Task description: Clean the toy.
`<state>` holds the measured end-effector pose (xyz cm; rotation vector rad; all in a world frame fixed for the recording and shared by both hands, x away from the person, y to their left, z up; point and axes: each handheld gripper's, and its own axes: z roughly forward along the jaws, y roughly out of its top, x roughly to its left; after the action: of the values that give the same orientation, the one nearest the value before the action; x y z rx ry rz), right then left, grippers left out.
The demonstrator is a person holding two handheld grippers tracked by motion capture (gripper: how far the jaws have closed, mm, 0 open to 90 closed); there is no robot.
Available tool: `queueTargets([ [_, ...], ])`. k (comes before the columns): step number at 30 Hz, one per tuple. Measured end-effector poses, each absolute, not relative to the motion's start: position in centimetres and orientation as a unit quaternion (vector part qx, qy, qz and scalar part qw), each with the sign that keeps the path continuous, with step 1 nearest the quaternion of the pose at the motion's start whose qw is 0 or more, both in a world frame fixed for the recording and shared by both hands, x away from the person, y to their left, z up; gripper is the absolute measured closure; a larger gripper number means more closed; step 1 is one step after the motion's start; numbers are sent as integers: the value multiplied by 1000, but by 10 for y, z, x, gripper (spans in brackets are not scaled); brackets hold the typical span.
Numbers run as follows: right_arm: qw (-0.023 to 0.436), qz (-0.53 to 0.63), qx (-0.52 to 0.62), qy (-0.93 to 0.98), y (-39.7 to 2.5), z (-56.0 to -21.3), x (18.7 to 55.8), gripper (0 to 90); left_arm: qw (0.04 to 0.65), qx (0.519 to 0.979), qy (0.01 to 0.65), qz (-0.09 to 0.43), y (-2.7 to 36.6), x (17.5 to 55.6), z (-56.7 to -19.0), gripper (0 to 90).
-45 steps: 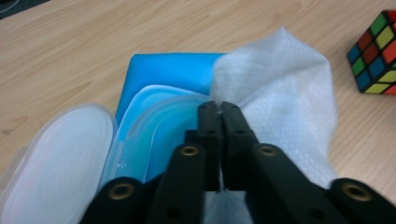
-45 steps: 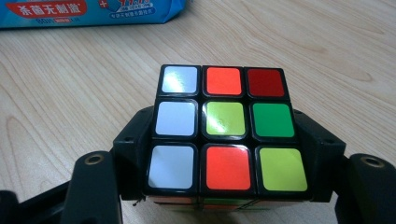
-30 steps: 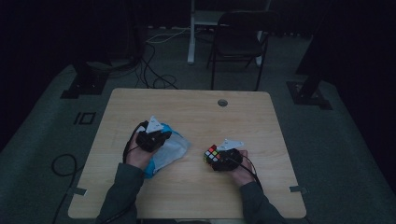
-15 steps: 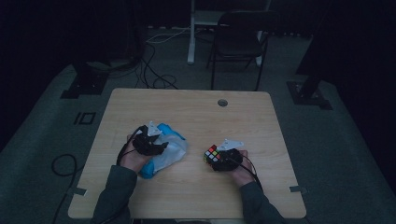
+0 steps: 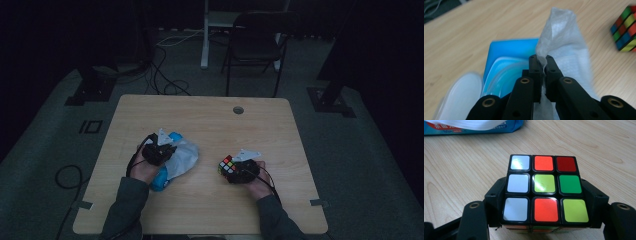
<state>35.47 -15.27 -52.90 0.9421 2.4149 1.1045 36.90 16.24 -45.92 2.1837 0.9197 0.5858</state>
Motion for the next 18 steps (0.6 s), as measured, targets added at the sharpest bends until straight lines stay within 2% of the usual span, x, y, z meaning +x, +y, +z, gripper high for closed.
queueTargets([
  [6, 165, 388, 328, 845, -153, -529, 354, 339, 381, 835, 330, 221, 149, 365, -447, 880],
  [18, 172, 387, 320, 848, -148, -529, 352, 339, 411, 837, 288, 219, 129, 348, -433, 879],
])
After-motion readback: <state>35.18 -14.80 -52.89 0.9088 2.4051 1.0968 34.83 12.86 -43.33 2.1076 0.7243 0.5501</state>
